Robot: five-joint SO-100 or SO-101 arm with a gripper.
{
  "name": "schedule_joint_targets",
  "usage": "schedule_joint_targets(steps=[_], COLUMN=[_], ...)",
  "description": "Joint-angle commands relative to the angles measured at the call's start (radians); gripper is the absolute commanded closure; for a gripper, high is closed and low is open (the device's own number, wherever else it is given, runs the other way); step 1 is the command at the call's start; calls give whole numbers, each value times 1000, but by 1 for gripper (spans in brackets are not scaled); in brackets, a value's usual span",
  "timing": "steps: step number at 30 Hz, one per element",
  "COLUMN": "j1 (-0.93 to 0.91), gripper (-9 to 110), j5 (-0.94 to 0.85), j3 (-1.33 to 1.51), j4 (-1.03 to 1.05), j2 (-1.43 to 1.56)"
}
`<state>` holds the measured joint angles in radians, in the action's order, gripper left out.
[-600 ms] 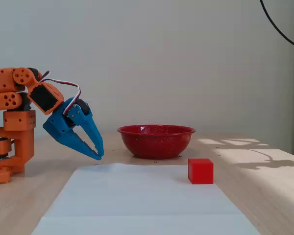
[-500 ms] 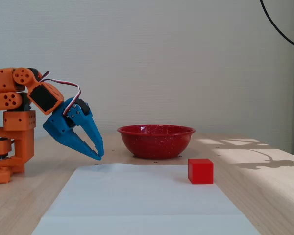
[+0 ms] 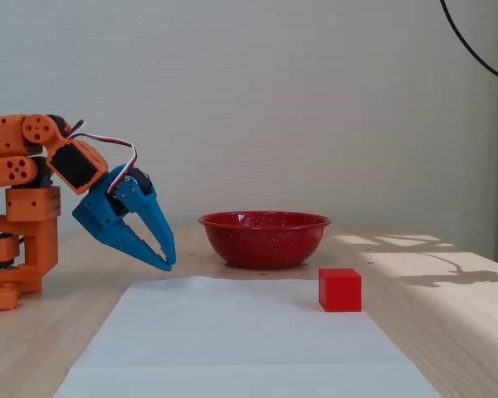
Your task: Grasp the red cube and put it in the red bowl
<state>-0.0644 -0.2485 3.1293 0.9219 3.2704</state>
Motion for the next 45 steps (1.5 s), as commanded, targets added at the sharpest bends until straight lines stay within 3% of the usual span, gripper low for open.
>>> schedule_joint_targets(steps=[1,15,45], j1=[2,29,153], gripper=[101,101,97], j5=[5,31,204], j3=[11,-233,-1465], j4=[0,98,597], j2=[21,-207,-1178])
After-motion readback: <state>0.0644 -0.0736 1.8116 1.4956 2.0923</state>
